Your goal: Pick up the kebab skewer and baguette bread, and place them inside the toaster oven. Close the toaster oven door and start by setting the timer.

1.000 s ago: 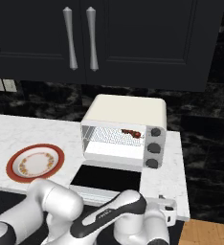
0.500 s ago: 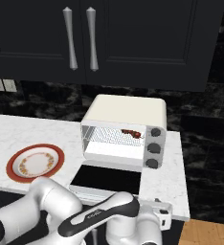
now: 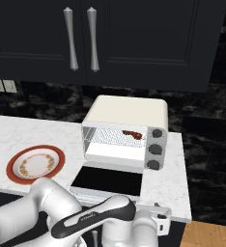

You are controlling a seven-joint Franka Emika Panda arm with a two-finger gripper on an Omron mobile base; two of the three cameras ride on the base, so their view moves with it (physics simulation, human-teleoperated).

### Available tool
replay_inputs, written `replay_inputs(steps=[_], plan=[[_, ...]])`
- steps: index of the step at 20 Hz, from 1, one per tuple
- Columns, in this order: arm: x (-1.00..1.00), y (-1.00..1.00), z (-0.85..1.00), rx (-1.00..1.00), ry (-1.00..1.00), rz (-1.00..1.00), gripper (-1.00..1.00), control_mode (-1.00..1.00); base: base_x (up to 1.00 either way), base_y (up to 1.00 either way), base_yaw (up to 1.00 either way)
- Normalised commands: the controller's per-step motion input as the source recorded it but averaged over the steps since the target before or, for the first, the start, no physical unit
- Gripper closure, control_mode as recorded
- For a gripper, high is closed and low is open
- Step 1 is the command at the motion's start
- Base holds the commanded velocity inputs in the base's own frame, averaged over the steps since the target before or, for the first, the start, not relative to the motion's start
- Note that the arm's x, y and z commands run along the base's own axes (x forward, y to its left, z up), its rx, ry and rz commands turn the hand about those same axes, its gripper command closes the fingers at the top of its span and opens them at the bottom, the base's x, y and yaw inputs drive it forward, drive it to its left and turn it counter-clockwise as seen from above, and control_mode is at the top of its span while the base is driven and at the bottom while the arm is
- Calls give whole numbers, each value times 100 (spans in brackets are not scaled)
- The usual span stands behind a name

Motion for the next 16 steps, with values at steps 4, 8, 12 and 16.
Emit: replay_inputs(steps=[4,8,12,16], plan=[[0,0,-15,0,0,12,-100,-100,0,0,0],[-1,0,-24,-1,1,14,-100,-100,0,0,0],[-29,0,-22,0,2,6,-100,-100,0,0,0],[-19,16,-21,0,3,0,-100,-100,0,0,0]])
